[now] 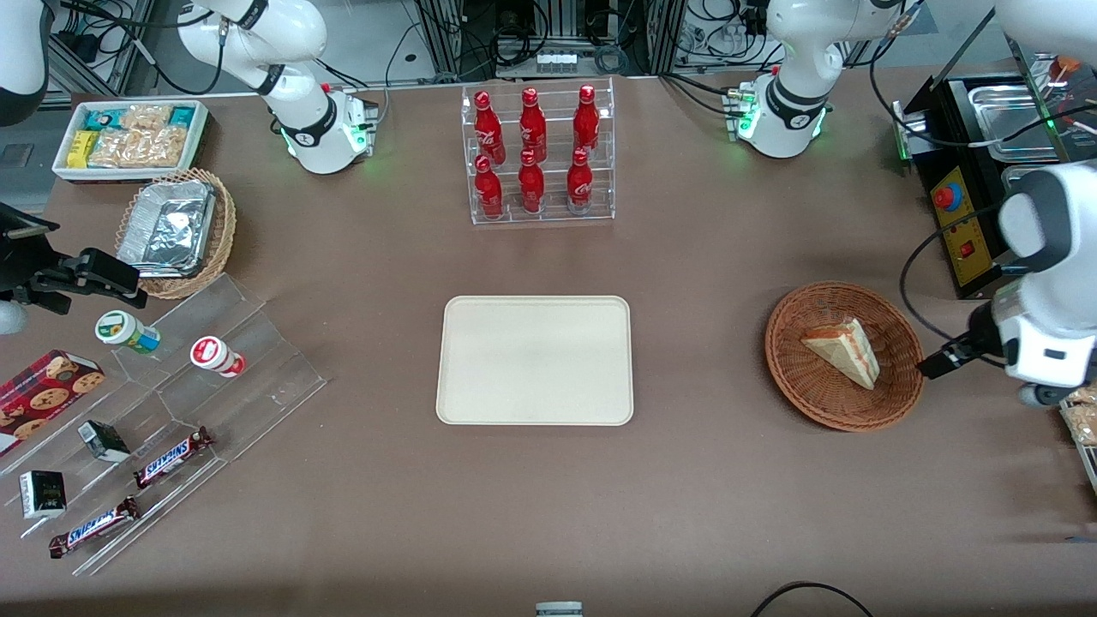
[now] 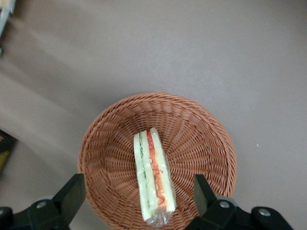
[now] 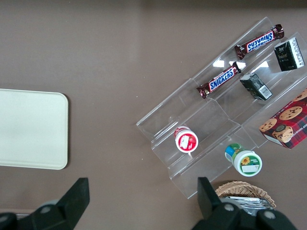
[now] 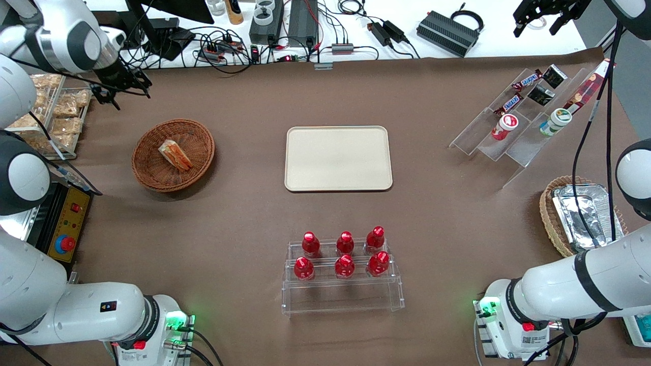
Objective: Place sandwich from basket to tray
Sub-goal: 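Lower the open left gripper around the wrapped sandwich and close it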
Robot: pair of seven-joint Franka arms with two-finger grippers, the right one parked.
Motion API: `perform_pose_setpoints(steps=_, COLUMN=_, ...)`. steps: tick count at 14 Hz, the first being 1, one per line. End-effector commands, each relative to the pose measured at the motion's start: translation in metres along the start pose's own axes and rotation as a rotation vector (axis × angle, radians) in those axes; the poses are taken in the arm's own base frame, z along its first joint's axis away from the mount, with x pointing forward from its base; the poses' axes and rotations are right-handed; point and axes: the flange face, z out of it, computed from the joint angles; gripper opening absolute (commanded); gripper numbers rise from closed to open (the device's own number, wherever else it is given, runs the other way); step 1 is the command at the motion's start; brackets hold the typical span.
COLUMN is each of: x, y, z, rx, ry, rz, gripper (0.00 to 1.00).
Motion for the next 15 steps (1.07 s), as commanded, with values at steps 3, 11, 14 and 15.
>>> perform_pose_setpoints(steps=3, x=-0.012, y=0.007, z=0.055, rx=0.046, ry=-0.036, rz=-0.188, gripper=1.0)
perform_pose_setpoints(steps=11, x=-0.053, y=-0.01, z=0.123, rx=0.004, ry=-0.024, rz=-0.253, gripper=1.0)
perform_pose_setpoints(steps=14, x=-0.059, y=0.001, z=0.132, rx=-0.003, ry=-0.017, rz=-0.271, gripper=1.0)
perform_pose_setpoints(steps=15, x=-0.065, y=0.007, z=0.136, rx=0.0, ry=-0.019, rz=-0.257, gripper=1.0)
